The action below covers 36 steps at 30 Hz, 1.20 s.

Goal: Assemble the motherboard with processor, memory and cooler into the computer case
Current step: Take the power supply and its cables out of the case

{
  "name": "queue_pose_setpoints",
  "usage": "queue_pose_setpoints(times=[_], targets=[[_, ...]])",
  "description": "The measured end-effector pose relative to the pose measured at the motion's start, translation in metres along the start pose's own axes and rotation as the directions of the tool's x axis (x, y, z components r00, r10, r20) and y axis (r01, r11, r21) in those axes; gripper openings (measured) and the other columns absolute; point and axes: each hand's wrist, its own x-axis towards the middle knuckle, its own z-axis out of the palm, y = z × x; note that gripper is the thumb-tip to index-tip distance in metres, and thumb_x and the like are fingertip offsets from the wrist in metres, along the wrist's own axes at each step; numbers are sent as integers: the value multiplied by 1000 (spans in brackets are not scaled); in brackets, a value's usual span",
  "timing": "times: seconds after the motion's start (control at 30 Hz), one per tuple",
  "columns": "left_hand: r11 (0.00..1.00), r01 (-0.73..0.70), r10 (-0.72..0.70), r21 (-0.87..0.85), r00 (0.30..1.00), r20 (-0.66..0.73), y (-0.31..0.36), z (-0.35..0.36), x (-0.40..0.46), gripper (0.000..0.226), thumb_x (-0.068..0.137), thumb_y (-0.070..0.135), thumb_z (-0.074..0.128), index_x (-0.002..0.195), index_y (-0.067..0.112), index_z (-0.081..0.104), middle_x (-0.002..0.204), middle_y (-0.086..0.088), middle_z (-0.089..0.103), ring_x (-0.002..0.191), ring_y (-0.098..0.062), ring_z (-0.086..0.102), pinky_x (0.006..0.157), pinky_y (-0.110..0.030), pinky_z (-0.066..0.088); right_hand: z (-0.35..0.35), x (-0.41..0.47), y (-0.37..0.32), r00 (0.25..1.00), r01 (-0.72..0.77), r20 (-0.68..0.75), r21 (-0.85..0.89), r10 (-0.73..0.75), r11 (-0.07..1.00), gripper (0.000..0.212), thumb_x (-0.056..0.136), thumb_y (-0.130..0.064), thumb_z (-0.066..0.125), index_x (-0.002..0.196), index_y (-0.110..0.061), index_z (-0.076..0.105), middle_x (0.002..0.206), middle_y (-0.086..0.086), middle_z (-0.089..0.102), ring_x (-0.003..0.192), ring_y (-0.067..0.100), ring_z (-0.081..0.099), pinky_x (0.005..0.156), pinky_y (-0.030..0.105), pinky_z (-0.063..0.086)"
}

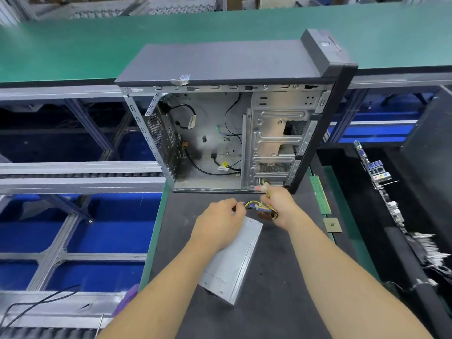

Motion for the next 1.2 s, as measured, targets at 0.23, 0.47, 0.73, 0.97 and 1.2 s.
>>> queue_pose_setpoints(times=[0.23,0.47,0.73,0.97,1.2], targets=[[1000,-1,1,-23,1000,-6,1,-3,-2,41,99,47,34,75,19,50,73,3,59,77,-28,55,63,-32,42,-1,-19,9,989,15,-135,-262,-53,965,26,104,-30,45,95,-14,63,80,8,52,59,19,48,40,22,45],[1000,13,-13,-16,1000,8,3,-3,-4,49,94,65,35,72,24,50,80,3,62,83,-27,58,69,-35,46,-7,-25,-13,1000,6,-1,-368,-7,930,25,105,-30,49,95,-15,66,67,0,51,49,14,37,38,19,37],[1000,21,-21,1,1000,4,2,-2,-3,47,95,64,36,73,25,51,81,4,62,84,-27,58,70,-34,45,-10,-19,-22,977,122,-93,-490,-191,863,24,99,-12,53,117,1,63,90,10,64,69,24,66,52,28,56],[1000,17,-17,-16,1000,-3,1,-3,-4,43,96,59,38,79,25,57,88,2,64,87,-27,59,75,-35,49,8,-15,-3,898,-12,-162,-938,-409,345,25,93,-9,55,116,-5,59,120,16,64,108,37,64,75,37,47],[1000,20,-20,-3,1000,-3,2,-3,-3,42,96,58,38,81,25,59,87,3,64,84,-25,60,70,-32,47,3,1,-17,870,-43,-190,-948,-455,314,24,101,-20,53,118,-6,62,121,17,64,109,38,63,76,38,45]])
